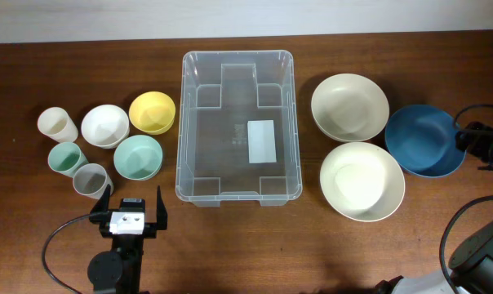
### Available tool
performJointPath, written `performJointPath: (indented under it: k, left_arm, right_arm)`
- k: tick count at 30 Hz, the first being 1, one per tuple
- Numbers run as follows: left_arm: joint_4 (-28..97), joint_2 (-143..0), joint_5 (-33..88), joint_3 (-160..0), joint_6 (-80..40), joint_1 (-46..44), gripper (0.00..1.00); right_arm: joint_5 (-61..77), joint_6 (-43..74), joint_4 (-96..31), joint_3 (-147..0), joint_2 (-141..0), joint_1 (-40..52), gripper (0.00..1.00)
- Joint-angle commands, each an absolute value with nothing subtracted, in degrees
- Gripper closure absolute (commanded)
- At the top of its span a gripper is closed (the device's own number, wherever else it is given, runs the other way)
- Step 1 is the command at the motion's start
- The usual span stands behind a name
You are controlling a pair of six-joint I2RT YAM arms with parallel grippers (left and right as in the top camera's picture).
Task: Pack container
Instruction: 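Move the right gripper to the rim of the dark blue bowl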
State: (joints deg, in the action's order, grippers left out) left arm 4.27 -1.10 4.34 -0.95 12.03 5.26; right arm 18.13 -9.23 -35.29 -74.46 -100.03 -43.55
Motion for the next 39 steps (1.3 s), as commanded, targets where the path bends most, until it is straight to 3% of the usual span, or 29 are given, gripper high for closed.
performJointPath:
  k: [1, 23, 30, 34, 39]
  left_arm:
    - [4.2, -0.7, 5.0, -0.5, 12.8, 5.0, 0.0]
    - [4.2, -0.7, 5.0, -0.5, 12.8, 5.0, 0.0]
    - [4.2, -0.7, 5.0, -0.5, 12.8, 5.0, 0.0]
    - [4.2, -0.7, 5.0, -0.5, 12.8, 5.0, 0.0]
    - [4.2, -0.7, 5.0, -0.5, 12.8, 5.0, 0.0]
  right_arm:
    - [18.1, -9.8, -35.3, -74.5, -98.9, -43.9, 0.12]
    - [15.9, -8.6, -34.7, -72.6, -98.9, -46.2, 0.12]
    - [17.0, -8.6, -23.9, -64.6, -99.1, -45.0, 0.0]
    - [17.4, -9.2, -20.2, -62.3, -99.2, -43.5, 0.0]
    - [16.7, -12.0, -19.7, -62.3, -100.0, -41.5, 0.1]
